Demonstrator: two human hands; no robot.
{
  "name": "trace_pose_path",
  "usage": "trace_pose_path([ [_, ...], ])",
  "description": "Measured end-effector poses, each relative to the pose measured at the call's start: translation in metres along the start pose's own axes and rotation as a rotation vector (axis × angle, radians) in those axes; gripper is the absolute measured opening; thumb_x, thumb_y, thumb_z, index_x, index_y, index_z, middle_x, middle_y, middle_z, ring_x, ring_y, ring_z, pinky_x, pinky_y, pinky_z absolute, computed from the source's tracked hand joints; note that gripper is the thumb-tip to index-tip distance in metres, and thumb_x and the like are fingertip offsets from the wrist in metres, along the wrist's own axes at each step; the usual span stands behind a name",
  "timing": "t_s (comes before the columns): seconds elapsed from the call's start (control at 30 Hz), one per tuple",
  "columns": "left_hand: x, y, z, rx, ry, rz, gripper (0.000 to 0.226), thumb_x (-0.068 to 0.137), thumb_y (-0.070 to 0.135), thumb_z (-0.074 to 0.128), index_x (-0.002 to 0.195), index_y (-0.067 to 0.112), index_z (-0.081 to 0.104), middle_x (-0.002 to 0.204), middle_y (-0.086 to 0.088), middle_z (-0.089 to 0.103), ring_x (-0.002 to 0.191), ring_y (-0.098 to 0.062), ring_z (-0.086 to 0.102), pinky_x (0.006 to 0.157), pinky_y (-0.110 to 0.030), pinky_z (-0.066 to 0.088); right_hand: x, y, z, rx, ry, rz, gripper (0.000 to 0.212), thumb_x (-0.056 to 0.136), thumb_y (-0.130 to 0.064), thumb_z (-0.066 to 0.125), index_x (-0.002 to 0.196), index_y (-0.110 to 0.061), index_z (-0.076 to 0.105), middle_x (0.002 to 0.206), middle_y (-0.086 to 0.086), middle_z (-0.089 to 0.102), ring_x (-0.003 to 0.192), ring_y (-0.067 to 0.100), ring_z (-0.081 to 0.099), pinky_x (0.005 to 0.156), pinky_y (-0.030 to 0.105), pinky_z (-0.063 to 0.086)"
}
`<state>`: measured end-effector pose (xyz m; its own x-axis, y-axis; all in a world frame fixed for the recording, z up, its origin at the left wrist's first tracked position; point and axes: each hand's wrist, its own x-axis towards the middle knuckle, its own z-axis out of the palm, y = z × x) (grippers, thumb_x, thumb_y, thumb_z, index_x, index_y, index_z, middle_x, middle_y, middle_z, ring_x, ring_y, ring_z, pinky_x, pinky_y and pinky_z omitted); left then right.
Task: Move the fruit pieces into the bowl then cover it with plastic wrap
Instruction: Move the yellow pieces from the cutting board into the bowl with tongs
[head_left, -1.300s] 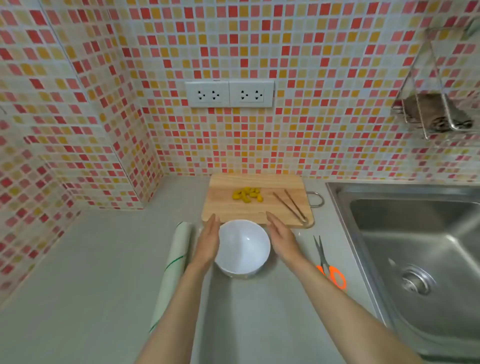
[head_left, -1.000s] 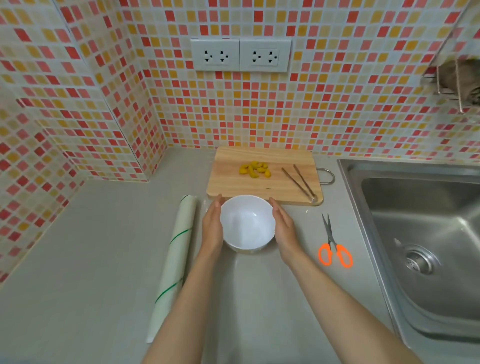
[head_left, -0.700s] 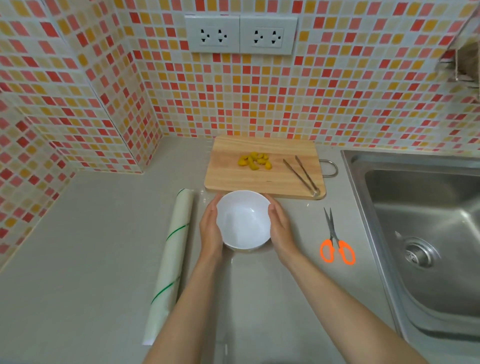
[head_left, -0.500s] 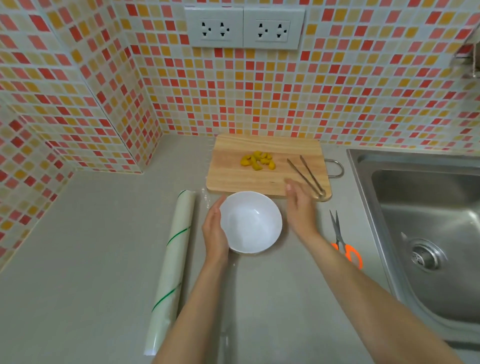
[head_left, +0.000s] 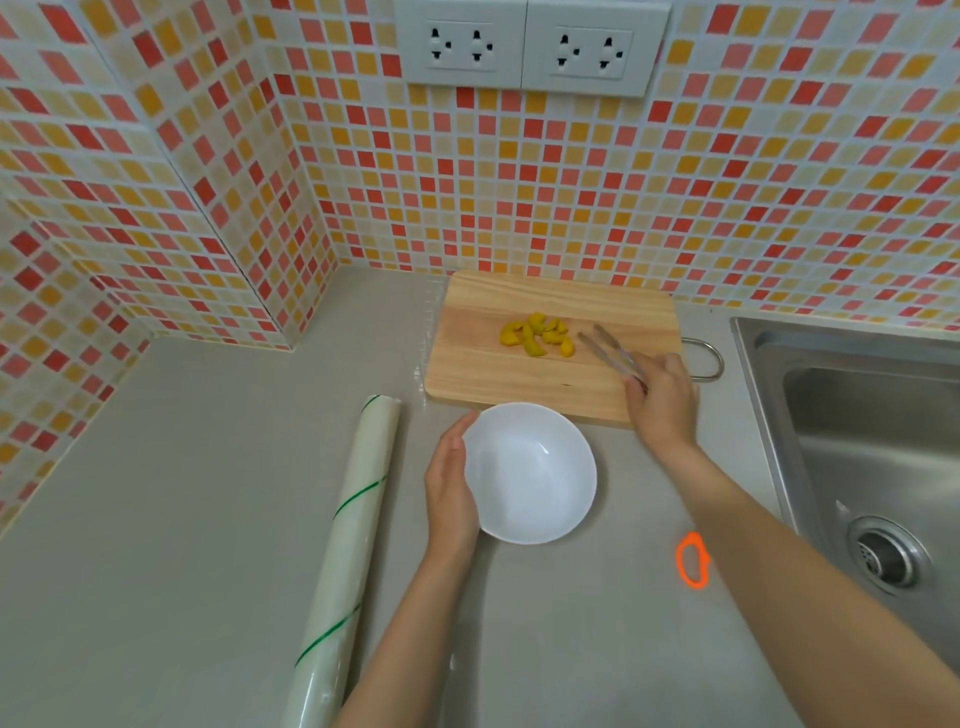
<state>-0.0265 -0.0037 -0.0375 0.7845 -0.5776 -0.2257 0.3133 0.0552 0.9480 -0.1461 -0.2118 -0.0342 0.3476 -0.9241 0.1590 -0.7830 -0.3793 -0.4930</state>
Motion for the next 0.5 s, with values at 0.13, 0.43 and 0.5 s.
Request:
trace_pose_path([
  [0.13,0.001,0.0,0.004,0.005,-0.003,0.026,0.027,0.099,0.019,0.038,0.104,0.027,0.064,0.102,0.015,0.067,0.089,0.005,0.065,0.07,-0.009,0.05,0.004,-0.008,0.009,-0.025,-0.104,-0.114,0.041,0.086,-0.017,0.059,0.127,-0.012,0.056,0.11,0.015,0.056,0.105,0.033,0.053,0.092,0.041,0.035],
  [0.43,-0.001,0.002,0.005,0.004,-0.001,0.033,0.026,0.099,0.021,0.039,0.106,0.026,0.063,0.107,0.011,0.066,0.09,0.006,0.065,0.071,-0.01,0.051,0.035,-0.023,0.013,-0.024,-0.17,-0.08,0.034,0.088,-0.024,0.057,0.121,-0.018,0.062,0.105,0.013,0.062,0.099,0.033,0.057,0.083,0.035,0.04],
  [0.5,-0.001,0.002,0.005,0.003,-0.004,0.029,0.026,0.098,0.021,0.039,0.107,0.024,0.063,0.109,0.009,0.066,0.09,0.005,0.065,0.072,-0.011,0.051,0.031,-0.022,0.012,0.012,-0.175,-0.067,0.033,0.088,-0.023,0.058,0.12,-0.019,0.063,0.103,0.013,0.062,0.097,0.033,0.058,0.081,0.033,0.041],
])
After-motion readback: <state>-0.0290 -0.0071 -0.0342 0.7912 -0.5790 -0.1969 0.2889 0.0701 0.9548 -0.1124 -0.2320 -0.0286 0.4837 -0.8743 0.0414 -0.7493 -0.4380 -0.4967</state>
